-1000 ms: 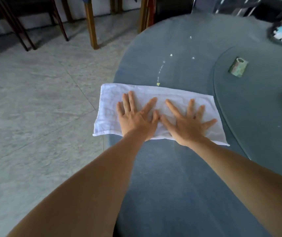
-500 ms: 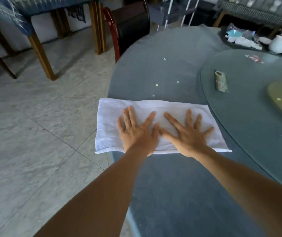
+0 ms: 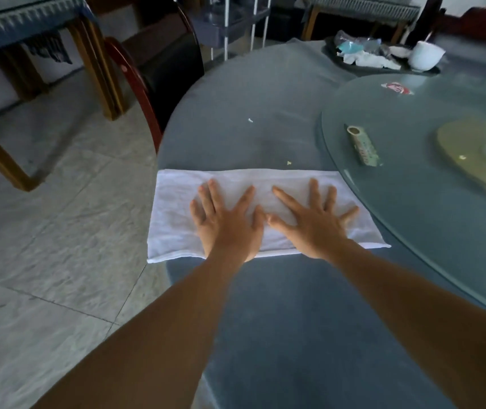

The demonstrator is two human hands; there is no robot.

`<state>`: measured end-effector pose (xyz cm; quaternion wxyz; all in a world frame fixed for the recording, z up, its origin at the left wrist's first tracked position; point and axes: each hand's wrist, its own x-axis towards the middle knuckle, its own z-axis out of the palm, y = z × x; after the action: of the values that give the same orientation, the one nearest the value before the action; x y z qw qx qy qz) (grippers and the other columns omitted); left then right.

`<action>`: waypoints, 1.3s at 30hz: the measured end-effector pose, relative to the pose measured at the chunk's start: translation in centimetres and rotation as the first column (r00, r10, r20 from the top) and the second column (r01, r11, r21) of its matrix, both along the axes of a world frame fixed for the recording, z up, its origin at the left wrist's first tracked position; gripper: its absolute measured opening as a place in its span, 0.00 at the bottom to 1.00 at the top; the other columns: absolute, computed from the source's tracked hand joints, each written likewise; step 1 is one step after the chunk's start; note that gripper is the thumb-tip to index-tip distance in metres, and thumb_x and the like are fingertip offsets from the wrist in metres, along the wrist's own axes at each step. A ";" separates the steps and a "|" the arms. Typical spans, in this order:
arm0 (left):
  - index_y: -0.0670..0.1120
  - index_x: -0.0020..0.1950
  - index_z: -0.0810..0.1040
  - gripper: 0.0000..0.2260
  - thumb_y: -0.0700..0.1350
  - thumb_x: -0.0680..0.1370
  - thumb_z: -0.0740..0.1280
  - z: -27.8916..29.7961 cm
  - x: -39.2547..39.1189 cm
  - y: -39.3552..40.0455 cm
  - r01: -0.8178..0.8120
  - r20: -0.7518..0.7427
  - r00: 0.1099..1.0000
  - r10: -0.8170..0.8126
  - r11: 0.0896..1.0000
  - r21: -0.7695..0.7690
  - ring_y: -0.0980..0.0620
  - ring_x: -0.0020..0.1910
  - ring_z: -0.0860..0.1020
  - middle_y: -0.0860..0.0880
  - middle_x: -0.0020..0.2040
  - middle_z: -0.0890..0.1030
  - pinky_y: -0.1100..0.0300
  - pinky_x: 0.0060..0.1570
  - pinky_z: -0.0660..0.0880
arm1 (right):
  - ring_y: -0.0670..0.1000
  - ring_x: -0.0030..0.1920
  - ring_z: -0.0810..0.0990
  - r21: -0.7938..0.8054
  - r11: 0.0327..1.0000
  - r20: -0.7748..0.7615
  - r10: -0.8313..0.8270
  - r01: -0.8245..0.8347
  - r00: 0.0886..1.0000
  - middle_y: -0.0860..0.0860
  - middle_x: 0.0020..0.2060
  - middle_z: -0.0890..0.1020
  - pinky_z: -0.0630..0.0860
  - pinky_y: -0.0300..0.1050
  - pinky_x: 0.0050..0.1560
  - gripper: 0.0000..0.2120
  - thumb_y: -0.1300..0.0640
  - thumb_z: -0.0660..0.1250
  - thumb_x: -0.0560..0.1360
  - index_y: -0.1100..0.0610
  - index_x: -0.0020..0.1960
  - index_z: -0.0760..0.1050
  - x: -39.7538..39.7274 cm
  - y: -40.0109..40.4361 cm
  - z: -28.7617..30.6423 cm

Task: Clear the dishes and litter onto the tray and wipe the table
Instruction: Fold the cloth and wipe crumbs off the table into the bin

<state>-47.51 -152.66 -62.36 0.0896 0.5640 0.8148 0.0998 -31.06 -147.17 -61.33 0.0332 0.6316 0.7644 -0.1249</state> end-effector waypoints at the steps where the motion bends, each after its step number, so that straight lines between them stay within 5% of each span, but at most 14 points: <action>1: 0.69 0.79 0.49 0.25 0.67 0.81 0.45 0.1 -0.8 1.4 0.024 0.002 1.000 -0.024 1.000 -0.007 0.39 0.81 0.36 0.41 0.83 0.38 0.40 0.77 0.38 | 0.65 0.81 0.32 -0.002 1.000 0.004 -0.022 0.022 1.000 0.51 0.83 0.33 0.36 0.83 0.69 0.37 0.14 0.40 0.64 0.18 0.72 0.37 -0.8 1.1 0.0; 23: 0.71 0.78 0.50 0.25 0.69 0.80 0.45 -0.3 -14.7 33.9 0.243 0.007 0.970 -0.243 0.970 0.003 0.41 0.82 0.38 0.42 0.83 0.40 0.41 0.78 0.37 | 0.66 0.81 0.32 0.010 0.955 -0.028 -0.295 0.295 0.955 0.52 0.83 0.35 0.32 0.82 0.69 0.38 0.14 0.37 0.64 0.19 0.73 0.38 -14.4 28.9 -0.5; 39: 0.72 0.77 0.52 0.24 0.67 0.81 0.48 -0.6 -16.8 64.3 0.505 0.038 0.861 -0.506 0.862 0.051 0.42 0.82 0.41 0.41 0.83 0.43 0.41 0.78 0.38 | 0.64 0.82 0.34 0.015 0.820 0.014 -0.573 0.573 0.819 0.51 0.83 0.36 0.34 0.84 0.68 0.37 0.14 0.38 0.66 0.19 0.73 0.39 -17.5 54.9 0.0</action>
<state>-64.28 -88.34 -63.00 0.1218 0.7568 0.6340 0.1027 -48.60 -92.31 -61.29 -0.0021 0.8333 0.5398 -0.1194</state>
